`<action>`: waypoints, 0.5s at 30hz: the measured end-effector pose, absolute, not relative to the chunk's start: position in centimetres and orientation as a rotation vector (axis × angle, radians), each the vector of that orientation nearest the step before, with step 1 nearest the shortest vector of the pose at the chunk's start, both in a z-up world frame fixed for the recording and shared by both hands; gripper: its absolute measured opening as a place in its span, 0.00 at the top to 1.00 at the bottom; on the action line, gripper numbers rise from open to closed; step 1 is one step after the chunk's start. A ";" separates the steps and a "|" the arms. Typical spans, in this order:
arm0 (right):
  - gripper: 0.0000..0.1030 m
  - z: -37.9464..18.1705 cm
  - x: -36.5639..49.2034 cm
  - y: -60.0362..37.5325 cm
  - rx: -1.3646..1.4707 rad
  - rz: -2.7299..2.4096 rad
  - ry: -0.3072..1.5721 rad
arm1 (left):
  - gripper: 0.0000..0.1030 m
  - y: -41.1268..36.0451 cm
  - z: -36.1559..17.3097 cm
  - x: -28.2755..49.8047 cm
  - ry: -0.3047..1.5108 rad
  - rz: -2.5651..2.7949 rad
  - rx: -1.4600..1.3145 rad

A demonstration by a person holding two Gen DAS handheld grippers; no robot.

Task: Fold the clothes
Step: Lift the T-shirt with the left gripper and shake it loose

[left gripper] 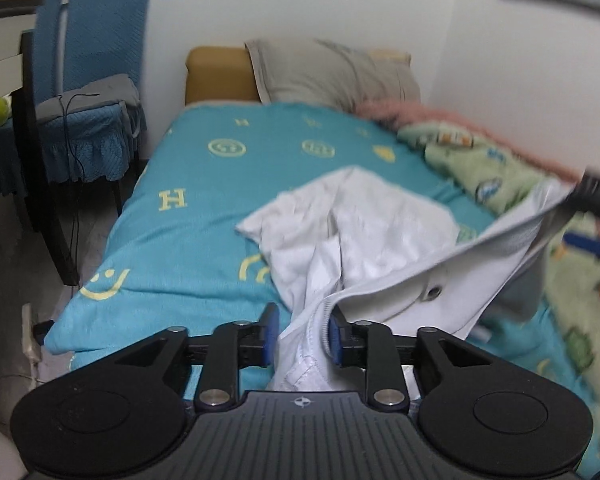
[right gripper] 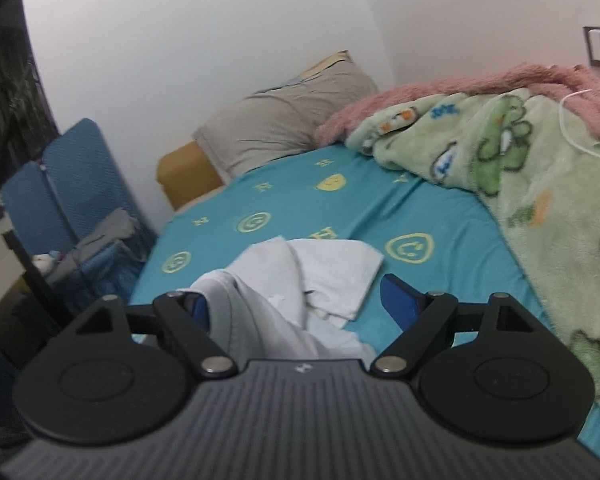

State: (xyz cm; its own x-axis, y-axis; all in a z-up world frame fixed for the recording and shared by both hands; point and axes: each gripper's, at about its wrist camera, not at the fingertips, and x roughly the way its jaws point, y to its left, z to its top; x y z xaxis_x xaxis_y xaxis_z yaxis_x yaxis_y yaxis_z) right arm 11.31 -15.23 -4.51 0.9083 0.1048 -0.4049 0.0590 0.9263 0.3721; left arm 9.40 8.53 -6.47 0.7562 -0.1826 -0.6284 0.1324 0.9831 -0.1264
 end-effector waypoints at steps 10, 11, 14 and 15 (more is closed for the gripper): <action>0.18 -4.4 11.0 -14.5 0.326 0.035 0.466 | 0.44 4.4 -8.4 9.6 0.723 -0.276 0.145; 0.18 -4.4 10.9 -14.4 0.315 0.030 0.467 | 0.43 4.1 -8.5 9.6 0.717 -0.285 0.167; 0.18 -4.5 10.8 -14.3 0.287 0.021 0.475 | 0.43 3.6 -8.8 9.8 0.693 -0.244 0.216; 0.18 -4.6 10.7 -14.3 0.283 0.020 0.479 | 0.43 3.6 -8.9 10.1 0.689 -0.212 0.220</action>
